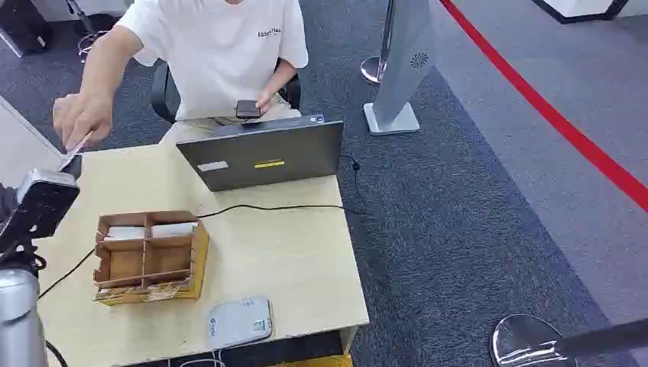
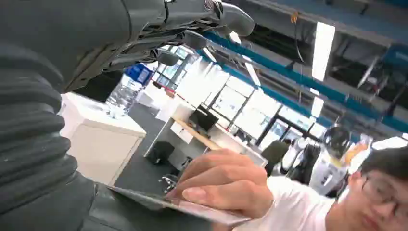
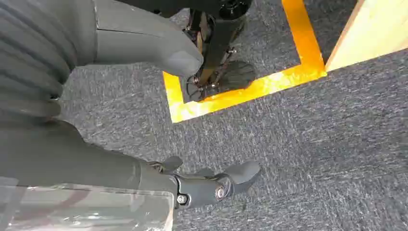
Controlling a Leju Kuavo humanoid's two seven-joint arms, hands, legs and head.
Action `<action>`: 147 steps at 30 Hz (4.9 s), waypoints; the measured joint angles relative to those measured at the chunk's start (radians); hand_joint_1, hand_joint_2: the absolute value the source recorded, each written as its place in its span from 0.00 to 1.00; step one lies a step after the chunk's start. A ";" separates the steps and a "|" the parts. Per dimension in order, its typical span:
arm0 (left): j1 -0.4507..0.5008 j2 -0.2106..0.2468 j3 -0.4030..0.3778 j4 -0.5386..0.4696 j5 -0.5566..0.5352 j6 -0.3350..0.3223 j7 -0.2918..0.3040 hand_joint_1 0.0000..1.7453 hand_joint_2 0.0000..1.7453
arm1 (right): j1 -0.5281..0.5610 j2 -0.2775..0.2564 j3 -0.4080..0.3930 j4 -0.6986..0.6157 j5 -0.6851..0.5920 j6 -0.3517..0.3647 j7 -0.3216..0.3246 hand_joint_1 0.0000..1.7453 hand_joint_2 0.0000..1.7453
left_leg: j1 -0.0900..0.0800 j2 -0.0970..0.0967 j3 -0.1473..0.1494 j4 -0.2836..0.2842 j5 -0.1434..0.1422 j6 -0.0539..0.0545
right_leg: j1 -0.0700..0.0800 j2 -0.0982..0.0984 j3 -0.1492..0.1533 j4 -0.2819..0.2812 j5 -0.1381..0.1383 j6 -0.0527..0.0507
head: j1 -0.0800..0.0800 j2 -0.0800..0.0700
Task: Pass the card to the sensor for recognition and then transmit it.
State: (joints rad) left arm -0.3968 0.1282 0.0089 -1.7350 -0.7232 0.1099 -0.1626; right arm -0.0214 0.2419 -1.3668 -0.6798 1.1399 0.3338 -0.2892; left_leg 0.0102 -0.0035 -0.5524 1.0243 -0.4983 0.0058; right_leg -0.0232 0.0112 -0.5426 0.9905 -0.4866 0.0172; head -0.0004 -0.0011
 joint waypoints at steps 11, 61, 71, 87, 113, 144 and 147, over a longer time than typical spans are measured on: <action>-0.155 0.079 -0.174 0.169 -0.193 -0.159 0.164 0.00 1.00 | -0.010 -0.043 0.019 0.085 0.015 -0.048 0.007 0.00 1.00 | 0.000 0.000 -0.001 0.000 0.000 0.000 | 0.000 0.000 0.000 0.000 0.000 0.000 | 0.000 0.000; -0.333 0.236 -0.408 0.453 -0.525 -0.332 0.412 1.00 1.00 | -0.023 -0.147 0.088 0.279 0.034 -0.183 0.017 0.00 1.00 | 0.000 0.000 -0.002 0.000 0.001 0.000 | 0.000 0.001 -0.002 0.001 0.001 0.000 | 0.000 0.000; -0.329 0.236 -0.408 0.444 -0.526 -0.331 0.412 1.00 1.00 | -0.023 -0.147 0.088 0.279 0.034 -0.183 0.017 0.00 1.00 | 0.000 0.000 -0.002 0.000 0.001 0.000 | 0.000 0.001 -0.002 0.001 0.001 0.000 | 0.000 0.000; -0.326 0.235 -0.409 0.435 -0.526 -0.331 0.411 1.00 1.00 | -0.023 -0.147 0.088 0.279 0.034 -0.183 0.017 0.00 1.00 | 0.000 0.000 -0.002 0.000 0.001 0.000 | 0.000 0.001 -0.002 0.001 0.001 0.000 | 0.000 0.000; -0.008 0.111 -0.638 -0.095 -0.563 -0.230 0.343 1.00 1.00 | 0.002 -0.092 0.087 0.192 0.068 -0.144 0.025 0.00 1.00 | 0.000 0.000 -0.002 0.000 0.000 0.000 | 0.000 0.000 -0.002 0.000 0.000 0.000 | 0.000 0.000; 0.436 0.085 -0.675 -0.130 -0.707 0.072 0.391 1.00 1.00 | 0.008 -0.055 0.069 0.152 0.105 -0.146 0.027 0.00 1.00 | 0.000 0.000 -0.003 0.000 0.000 0.000 | 0.000 -0.001 -0.002 0.000 0.000 0.000 | 0.000 0.000; 0.455 0.085 -0.667 -0.123 -0.707 0.078 0.389 1.00 1.00 | 0.007 -0.054 0.069 0.152 0.105 -0.147 0.026 0.00 1.00 | 0.000 0.000 -0.003 0.000 0.000 0.000 | 0.000 -0.001 -0.002 0.000 0.000 0.000 | 0.000 0.000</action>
State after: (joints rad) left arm 0.0584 0.2132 -0.6584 -1.8582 -1.4298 0.1881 0.2266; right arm -0.0148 0.1877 -1.2978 -0.5280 1.2448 0.1865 -0.2628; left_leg 0.0102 -0.0038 -0.5551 1.0243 -0.4985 0.0058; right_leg -0.0231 0.0105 -0.5442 0.9910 -0.4871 0.0169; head -0.0008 -0.0011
